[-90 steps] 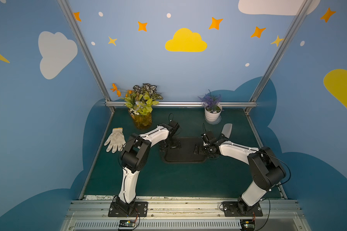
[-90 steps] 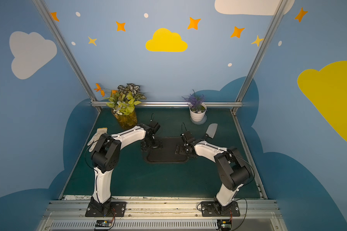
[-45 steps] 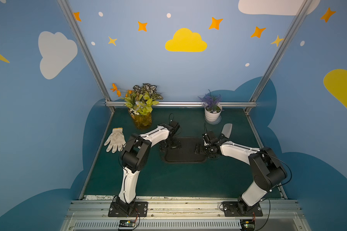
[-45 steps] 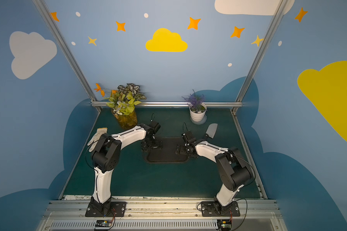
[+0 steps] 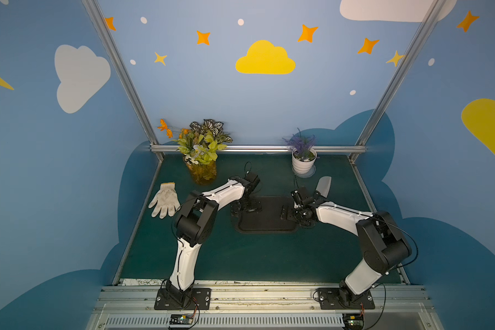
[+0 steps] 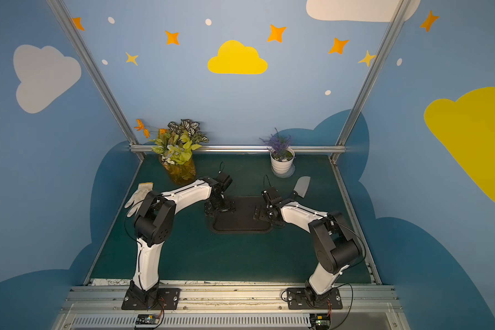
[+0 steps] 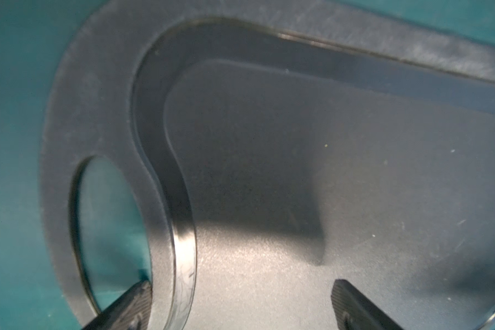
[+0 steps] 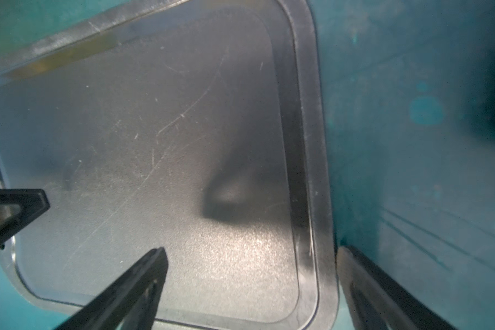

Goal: Align the knife with the edge of the cutting board
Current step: Move the work surface to the center of the board.

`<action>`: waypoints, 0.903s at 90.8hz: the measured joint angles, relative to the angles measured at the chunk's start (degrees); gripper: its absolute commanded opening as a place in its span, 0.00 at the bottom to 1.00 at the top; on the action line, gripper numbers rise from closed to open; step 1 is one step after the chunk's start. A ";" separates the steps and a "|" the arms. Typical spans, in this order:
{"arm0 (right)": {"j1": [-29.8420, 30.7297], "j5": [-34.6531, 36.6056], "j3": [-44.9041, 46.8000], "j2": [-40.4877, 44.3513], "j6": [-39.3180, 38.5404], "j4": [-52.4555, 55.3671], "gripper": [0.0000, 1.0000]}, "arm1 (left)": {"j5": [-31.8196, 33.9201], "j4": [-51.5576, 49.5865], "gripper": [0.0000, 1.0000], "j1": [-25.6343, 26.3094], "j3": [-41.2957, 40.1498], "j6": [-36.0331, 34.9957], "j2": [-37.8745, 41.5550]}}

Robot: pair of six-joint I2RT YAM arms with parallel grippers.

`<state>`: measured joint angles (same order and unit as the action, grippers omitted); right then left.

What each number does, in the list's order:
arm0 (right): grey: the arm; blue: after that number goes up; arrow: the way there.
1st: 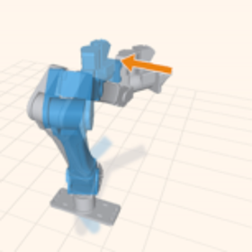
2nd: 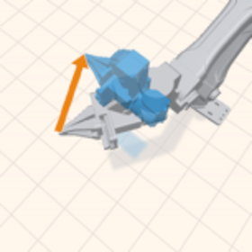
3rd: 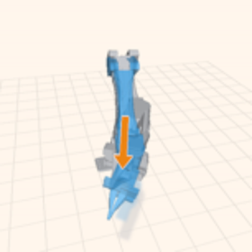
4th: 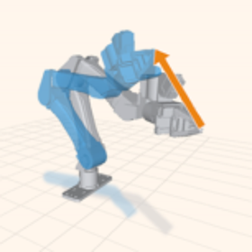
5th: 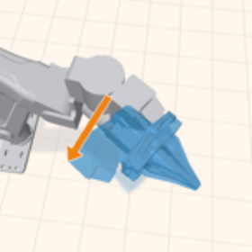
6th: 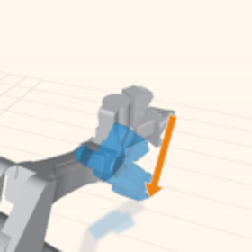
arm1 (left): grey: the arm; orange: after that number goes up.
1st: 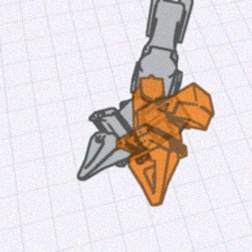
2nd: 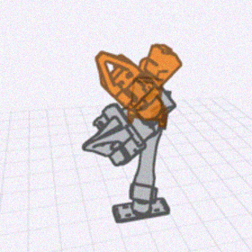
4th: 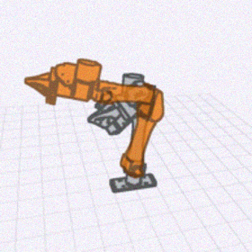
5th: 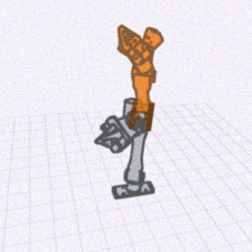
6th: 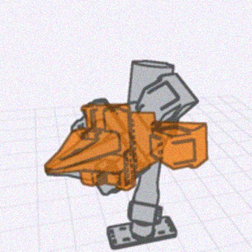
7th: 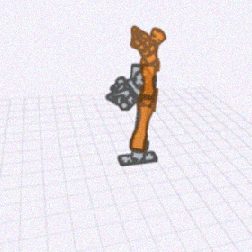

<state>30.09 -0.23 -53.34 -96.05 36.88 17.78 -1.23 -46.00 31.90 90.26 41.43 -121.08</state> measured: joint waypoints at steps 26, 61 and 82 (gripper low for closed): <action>-0.11 0.35 0.17 0.20 -0.22 0.04 0.97 | 0.07 0.00 1.00 -0.04 0.00 0.07 0.00; -0.37 1.11 0.31 0.31 -0.28 0.33 0.98 | -1.14 0.15 1.00 -0.79 -0.09 0.37 0.07; -0.66 1.25 0.31 0.31 -0.26 0.48 0.98 | -1.60 0.66 1.00 -1.03 -0.72 0.15 0.52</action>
<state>29.43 1.02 -53.04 -95.74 36.62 18.26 -2.83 -45.34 30.87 89.54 41.58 -120.55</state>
